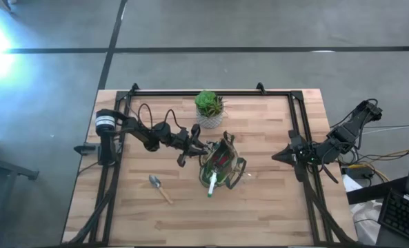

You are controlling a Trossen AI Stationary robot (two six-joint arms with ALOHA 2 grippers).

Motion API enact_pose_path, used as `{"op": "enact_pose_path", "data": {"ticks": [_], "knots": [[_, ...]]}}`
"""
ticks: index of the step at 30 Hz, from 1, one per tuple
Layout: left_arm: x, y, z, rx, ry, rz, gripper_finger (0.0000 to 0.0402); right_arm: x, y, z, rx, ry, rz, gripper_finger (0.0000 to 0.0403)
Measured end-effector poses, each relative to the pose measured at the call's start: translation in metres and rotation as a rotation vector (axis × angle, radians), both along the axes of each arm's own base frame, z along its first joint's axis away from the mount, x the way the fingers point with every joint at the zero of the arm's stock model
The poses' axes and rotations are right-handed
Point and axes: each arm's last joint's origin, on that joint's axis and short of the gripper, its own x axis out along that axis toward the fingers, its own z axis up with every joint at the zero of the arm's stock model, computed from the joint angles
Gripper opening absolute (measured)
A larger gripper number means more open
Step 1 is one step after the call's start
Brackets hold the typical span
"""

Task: Pick & Place Garden tools in Gardening bag
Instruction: Put the brown hand rake into the side pocket of the gardening bag

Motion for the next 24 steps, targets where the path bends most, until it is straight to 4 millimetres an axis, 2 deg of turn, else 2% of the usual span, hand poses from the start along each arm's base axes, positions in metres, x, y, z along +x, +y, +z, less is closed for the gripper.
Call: {"op": "enact_pose_path", "data": {"ticks": [9, 24], "knots": [[0.001, 0.0, -0.009, -0.009, 0.086, 0.001, 0.0068, 0.0, 0.0, 0.0, 0.0, 0.0, 0.0, 0.0008], [0.002, -0.007, -0.012, -0.006, 0.117, -0.014, 0.0068, 0.0, 0.0, 0.0, 0.0, 0.0, 0.0, 0.0008]]}}
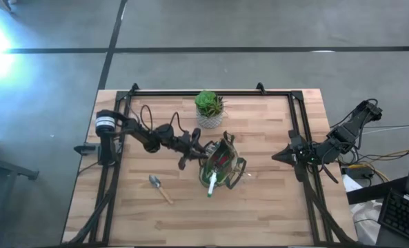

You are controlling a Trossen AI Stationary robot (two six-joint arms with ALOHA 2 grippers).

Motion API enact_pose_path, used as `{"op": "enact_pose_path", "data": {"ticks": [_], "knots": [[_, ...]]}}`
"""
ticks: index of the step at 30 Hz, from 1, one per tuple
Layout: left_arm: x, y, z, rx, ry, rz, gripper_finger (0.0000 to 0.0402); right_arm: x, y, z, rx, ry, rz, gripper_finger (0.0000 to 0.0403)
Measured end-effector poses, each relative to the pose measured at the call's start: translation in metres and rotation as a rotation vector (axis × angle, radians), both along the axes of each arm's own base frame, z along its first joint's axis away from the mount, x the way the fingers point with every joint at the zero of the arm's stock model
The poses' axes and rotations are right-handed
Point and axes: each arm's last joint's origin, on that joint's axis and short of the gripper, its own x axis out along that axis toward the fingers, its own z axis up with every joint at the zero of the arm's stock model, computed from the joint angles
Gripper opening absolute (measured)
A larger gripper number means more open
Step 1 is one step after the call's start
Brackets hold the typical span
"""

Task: Pick & Place Garden tools in Gardening bag
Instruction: Put the brown hand rake into the side pocket of the gardening bag

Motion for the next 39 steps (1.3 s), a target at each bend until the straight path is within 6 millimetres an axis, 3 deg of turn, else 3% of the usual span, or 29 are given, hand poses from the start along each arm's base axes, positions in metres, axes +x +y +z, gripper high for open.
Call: {"op": "enact_pose_path", "data": {"ticks": [25, 33, 39], "knots": [[0.0019, -0.0019, -0.0017, -0.017, 0.027, 0.024, 0.007, 0.0, -0.0001, 0.0, 0.0, 0.0, 0.0, 0.0008], [0.002, -0.0013, -0.0028, -0.094, 0.071, 0.024, 0.0173, 0.0, 0.0, 0.0, 0.0, 0.0, 0.0, 0.0008], [0.0018, 0.0, -0.0068, -0.102, 0.141, 0.031, 0.02, 0.0, 0.0, 0.0001, 0.001, -0.001, 0.0, 0.0008]]}}
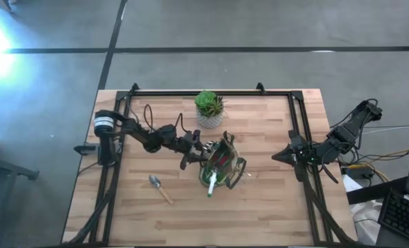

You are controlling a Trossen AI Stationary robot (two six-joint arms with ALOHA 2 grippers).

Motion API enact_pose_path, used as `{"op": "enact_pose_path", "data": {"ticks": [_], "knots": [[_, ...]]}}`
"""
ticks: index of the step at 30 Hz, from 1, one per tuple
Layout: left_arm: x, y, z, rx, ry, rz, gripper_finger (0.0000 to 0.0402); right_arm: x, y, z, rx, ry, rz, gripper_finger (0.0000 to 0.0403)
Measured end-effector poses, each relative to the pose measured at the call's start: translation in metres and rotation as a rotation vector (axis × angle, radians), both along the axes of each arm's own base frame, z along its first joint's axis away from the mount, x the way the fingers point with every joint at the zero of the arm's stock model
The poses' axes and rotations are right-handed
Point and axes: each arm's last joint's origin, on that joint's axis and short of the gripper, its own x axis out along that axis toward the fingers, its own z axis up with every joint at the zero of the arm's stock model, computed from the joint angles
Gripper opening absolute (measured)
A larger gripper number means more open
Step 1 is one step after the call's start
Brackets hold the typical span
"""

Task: Pick & Place Garden tools in Gardening bag
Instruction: Put the brown hand rake into the side pocket of the gardening bag

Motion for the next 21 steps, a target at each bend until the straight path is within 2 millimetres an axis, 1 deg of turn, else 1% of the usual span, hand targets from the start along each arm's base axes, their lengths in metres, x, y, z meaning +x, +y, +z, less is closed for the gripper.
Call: {"op": "enact_pose_path", "data": {"ticks": [5, 9, 14, 21], "knots": [[-0.002, 0.002, 0.005, 0.007, 0.019, 0.005, 0.0201, 0.0, 0.0, 0.0, 0.0, 0.0, 0.0, 0.0008], [-0.004, 0.002, 0.013, 0.019, 0.024, -0.001, 0.0201, 0.0, 0.0, 0.0, 0.0, 0.0, 0.0, 0.0008], [-0.009, 0.001, 0.019, 0.055, 0.099, 0.01, 0.0201, 0.0, 0.0, 0.0, 0.0, 0.0, 0.0, 0.0008], [-0.017, 0.002, 0.028, 0.101, 0.186, 0.084, 0.0202, 0.0, 0.0, 0.0, 0.0, 0.0, 0.0, 0.0008]]}}
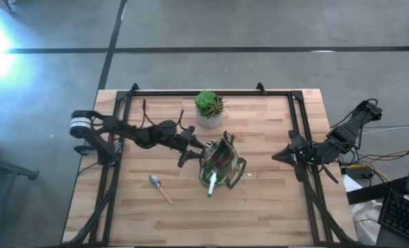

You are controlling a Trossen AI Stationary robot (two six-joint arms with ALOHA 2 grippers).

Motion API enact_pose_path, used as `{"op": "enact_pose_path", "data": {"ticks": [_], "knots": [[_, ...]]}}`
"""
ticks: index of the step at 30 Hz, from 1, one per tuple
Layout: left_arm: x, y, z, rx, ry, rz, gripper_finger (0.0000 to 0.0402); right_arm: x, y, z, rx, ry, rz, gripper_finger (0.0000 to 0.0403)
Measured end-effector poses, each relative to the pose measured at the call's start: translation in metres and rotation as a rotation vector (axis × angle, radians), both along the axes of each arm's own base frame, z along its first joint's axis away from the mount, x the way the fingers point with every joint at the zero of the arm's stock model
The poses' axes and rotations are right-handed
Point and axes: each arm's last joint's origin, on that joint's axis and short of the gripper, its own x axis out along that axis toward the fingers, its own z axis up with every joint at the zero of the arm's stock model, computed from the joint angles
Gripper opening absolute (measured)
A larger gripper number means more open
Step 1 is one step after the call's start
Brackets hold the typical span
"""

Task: Pick & Place Garden tools in Gardening bag
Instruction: Put the brown hand rake into the side pocket of the gardening bag, then put the brown trowel into the side pocket of the gardening bag

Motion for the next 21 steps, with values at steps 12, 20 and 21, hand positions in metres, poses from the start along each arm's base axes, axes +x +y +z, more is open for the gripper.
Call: {"op": "enact_pose_path", "data": {"ticks": [12, 20, 21], "knots": [[-0.014, -0.001, 0.009, -0.007, 0.13, 0.045, 0.0202, 0.0, 0.0, 0.0, 0.0, 0.0, 0.0, 0.0008], [-0.037, -0.005, 0.015, -0.09, 0.333, 0.074, 0.0202, 0.0, 0.0, 0.0, 0.0, 0.0, 0.0, 0.0008], [-0.041, -0.006, 0.016, -0.11, 0.367, 0.081, 0.0202, 0.0, 0.0, 0.0, 0.0, 0.0, 0.0, 0.0008]]}}
